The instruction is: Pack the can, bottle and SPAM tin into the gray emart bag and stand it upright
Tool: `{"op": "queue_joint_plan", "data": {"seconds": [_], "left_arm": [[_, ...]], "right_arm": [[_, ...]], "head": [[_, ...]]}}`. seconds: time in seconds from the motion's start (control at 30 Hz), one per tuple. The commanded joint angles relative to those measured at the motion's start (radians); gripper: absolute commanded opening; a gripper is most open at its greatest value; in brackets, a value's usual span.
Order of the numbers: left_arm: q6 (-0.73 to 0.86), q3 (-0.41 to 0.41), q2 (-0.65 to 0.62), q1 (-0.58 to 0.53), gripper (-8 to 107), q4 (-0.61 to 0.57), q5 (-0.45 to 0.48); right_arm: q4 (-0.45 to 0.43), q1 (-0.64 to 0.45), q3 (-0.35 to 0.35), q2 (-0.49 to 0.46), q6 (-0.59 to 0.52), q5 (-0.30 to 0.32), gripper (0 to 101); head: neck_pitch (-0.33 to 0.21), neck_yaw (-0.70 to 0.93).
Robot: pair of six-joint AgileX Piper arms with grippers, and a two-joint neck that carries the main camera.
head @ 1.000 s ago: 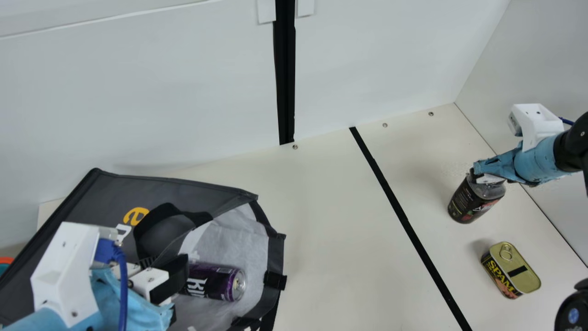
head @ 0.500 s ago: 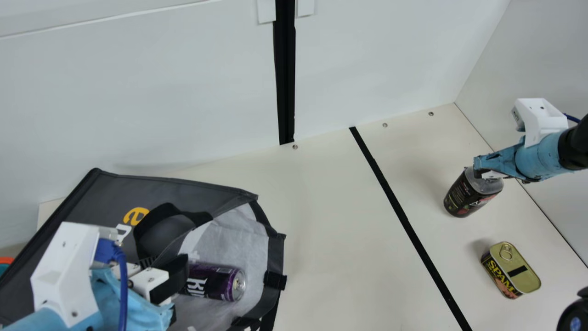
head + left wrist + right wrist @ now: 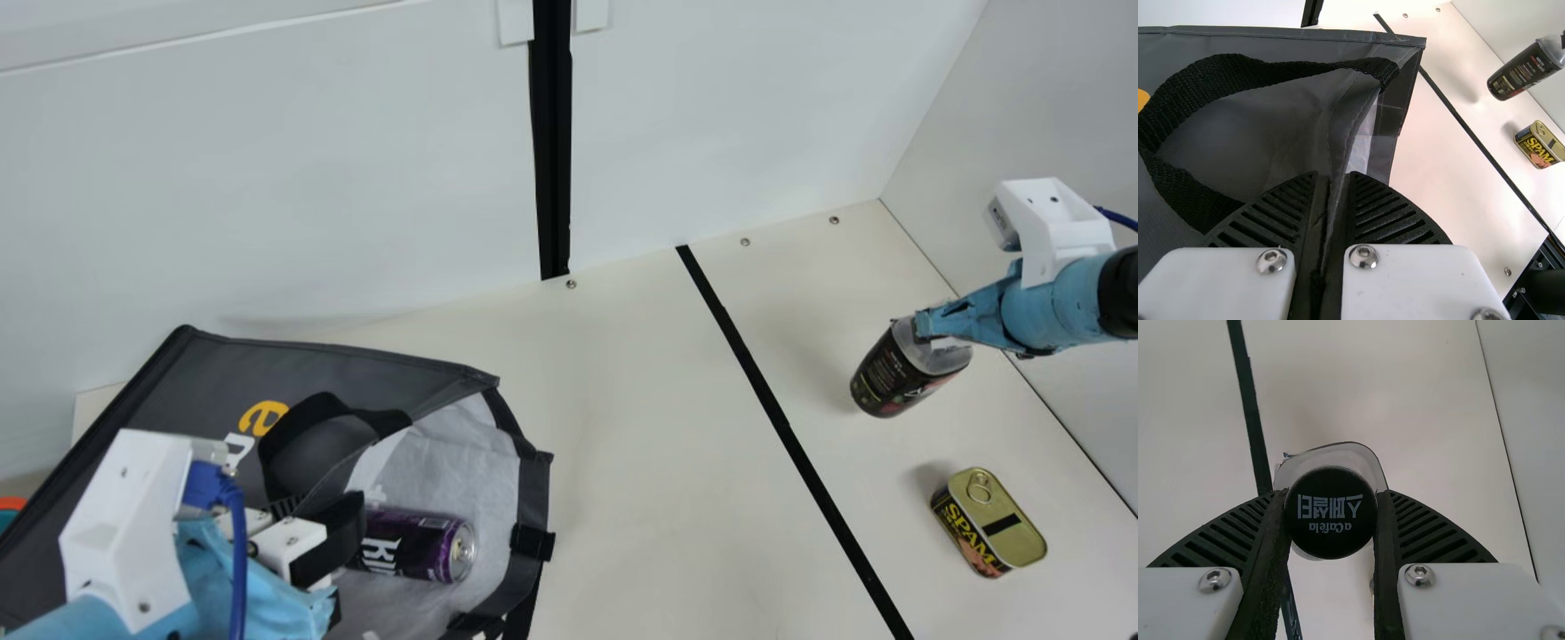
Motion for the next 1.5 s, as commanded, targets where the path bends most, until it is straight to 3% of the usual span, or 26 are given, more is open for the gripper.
{"op": "queue_joint_plan", "data": {"seconds": [0.0,0.53,1.0,1.47], "left_arm": [[0.000,0.000,0.000,0.000,-8,0.000,0.000],[0.000,0.000,0.000,0.000,-8,0.000,0.000],[0.000,0.000,0.000,0.000,-8,0.000,0.000],[0.000,0.000,0.000,0.000,-8,0.000,0.000]], "right_arm": [[0.002,0.004,0.003,-0.015,-0.008,0.009,0],[-0.009,0.076,0.030,-0.152,-0.057,0.085,0],[-0.036,0.143,0.100,-0.230,-0.143,0.085,0],[0.036,0.172,0.154,-0.242,-0.307,0.085,0]], "head": [[-0.023,-0.001],[-0.023,-0.001],[-0.023,-0.001],[-0.023,-0.001]]}}
